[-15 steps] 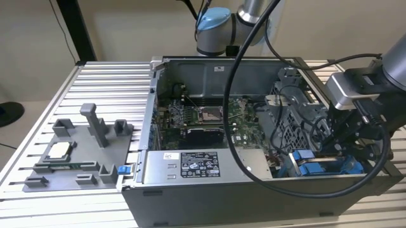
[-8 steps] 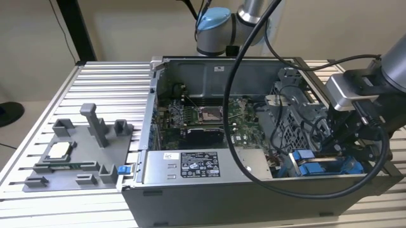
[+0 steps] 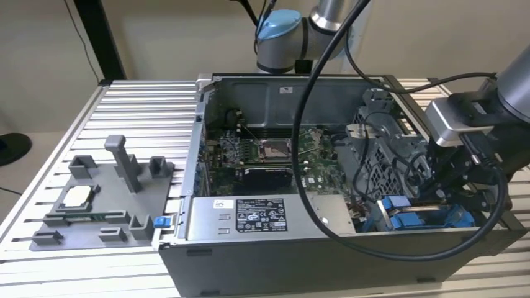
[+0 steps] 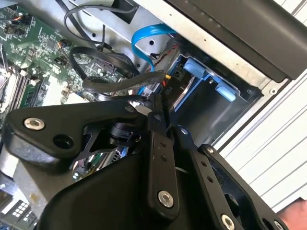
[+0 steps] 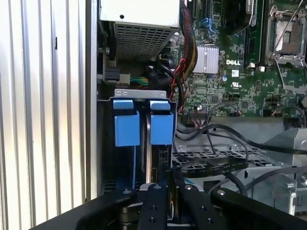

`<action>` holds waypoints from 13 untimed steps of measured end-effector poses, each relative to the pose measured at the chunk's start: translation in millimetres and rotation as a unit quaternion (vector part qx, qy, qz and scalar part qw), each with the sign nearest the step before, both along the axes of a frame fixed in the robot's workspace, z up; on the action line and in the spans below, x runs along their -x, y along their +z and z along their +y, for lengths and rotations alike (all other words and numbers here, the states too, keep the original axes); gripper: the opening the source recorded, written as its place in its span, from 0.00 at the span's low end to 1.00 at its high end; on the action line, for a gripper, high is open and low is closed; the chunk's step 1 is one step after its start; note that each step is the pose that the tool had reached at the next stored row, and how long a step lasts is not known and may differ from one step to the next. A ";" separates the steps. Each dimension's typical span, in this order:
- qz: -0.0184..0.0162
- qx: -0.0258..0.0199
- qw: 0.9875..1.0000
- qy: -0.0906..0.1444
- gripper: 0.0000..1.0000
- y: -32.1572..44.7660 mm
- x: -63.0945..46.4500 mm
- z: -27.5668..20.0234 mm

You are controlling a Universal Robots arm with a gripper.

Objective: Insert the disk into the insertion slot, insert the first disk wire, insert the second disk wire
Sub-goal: 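Insert the second disk wire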

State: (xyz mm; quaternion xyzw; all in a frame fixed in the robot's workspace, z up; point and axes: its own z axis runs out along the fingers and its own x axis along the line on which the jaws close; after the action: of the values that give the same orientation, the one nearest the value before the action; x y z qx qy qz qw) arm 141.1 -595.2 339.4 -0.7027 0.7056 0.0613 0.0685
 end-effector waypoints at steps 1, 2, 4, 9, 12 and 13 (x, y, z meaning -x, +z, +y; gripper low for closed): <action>0.000 0.000 1.000 0.000 0.00 -0.4 0.0 0.0; -0.001 0.000 1.000 0.000 0.00 -1.0 -0.1 0.0; -0.002 0.001 1.000 0.000 0.00 -2.9 0.0 -0.1; -0.004 0.001 1.000 0.000 0.00 -9.9 0.1 0.3; -0.004 0.003 1.000 0.000 1.00 -8.4 0.1 -0.9; -0.004 0.000 1.000 0.000 1.00 -9.8 0.0 -0.8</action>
State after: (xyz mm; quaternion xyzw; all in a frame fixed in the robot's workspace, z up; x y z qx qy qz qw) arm 141.0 -596.1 329.7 -0.7032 0.7050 0.0582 0.0715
